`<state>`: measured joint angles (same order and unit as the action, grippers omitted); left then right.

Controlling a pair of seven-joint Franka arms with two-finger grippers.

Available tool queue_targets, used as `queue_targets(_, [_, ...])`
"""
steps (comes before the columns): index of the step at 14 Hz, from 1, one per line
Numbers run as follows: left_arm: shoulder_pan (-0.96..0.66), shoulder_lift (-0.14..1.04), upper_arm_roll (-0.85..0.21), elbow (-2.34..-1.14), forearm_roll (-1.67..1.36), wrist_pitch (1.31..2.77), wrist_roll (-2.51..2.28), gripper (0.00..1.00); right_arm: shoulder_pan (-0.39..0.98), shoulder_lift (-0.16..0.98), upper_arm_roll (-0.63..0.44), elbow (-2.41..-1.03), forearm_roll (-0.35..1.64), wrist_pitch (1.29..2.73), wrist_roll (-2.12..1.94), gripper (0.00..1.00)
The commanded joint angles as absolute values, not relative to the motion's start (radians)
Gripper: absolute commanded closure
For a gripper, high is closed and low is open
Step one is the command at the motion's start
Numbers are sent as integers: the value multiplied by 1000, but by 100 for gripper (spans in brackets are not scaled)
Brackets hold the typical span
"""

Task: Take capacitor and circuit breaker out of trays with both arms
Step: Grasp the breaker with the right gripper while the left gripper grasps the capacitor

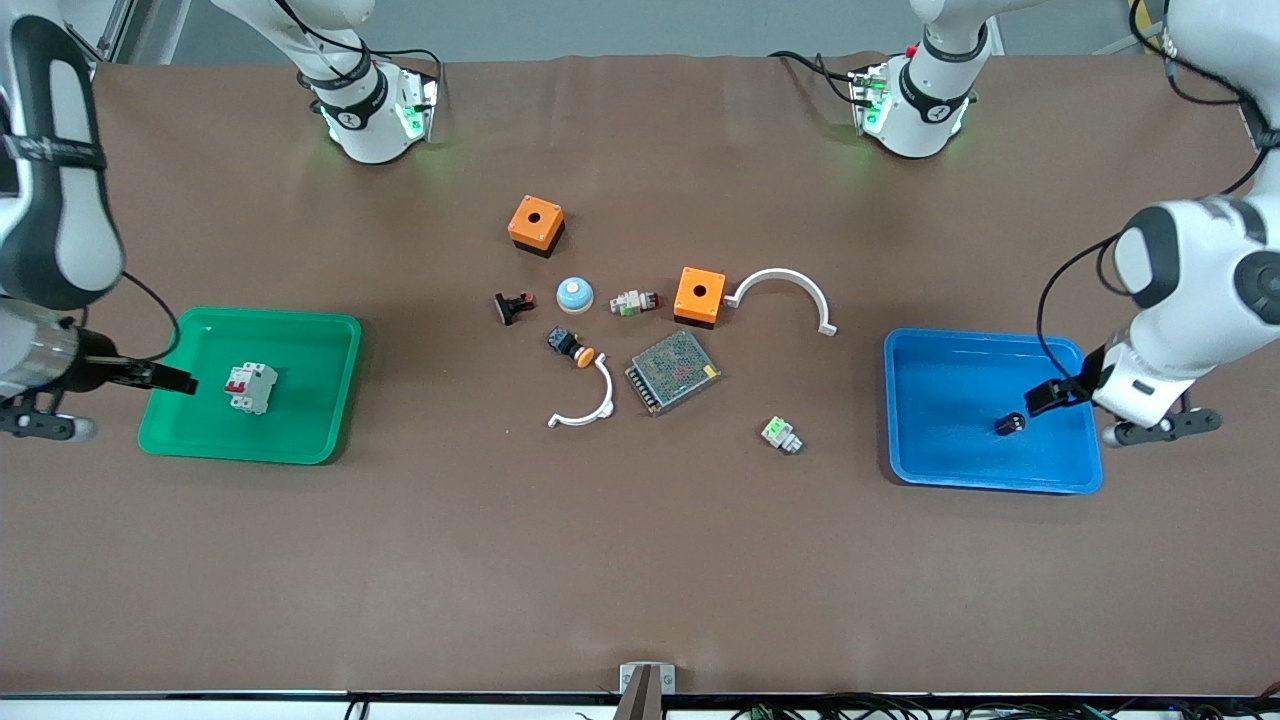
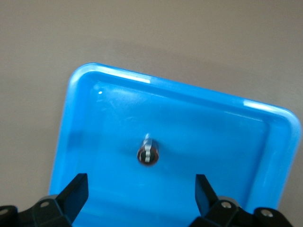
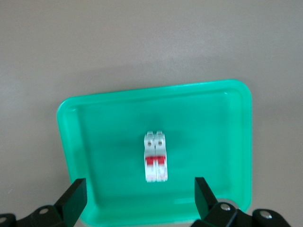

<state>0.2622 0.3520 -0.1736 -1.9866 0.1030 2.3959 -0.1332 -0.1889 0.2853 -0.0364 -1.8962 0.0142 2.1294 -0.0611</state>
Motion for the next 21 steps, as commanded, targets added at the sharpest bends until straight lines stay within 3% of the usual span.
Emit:
queue_targets(1, [282, 422, -178, -1980, 124, 2469, -140, 5, -202, 258, -23, -2103, 15, 2368, -69, 0])
queue_targets(7, [282, 506, -178, -1976, 124, 2493, -141, 18, -221, 365, -23, -2215, 15, 2605, -95, 1])
queue_targets(8, [282, 512, -178, -1974, 124, 2493, -141, 23, -224, 377, -23, -2214, 15, 2608, -95, 5])
queue_targets(9, [281, 520, -178, -1974, 124, 2494, -141, 27, -227, 383, -25, -2210, 15, 2609, -95, 15])
queue_targets(12, [281, 532, -178, -1973, 124, 2493, -141, 45, -222, 382, -25, -2207, 15, 2596, -94, 81])
queue_targets(13, [281, 532, -178, -1973, 124, 2493, -141, 56, -221, 382, -25, -2206, 14, 2591, -92, 96])
queue_targets(16, [281, 529, -178, -1971, 124, 2491, -141, 96, -195, 344, -17, -2146, 14, 2454, -77, 100])
queue_targets(19, [241, 447, -195, -1971, 124, 2409, -204, 100, -88, 305, -15, -1972, 14, 2117, 56, 100])
queue_targets(21, [175, 382, -196, -1973, 124, 2341, -274, 100, 45, 307, -15, -1918, 23, 2039, 145, 100])
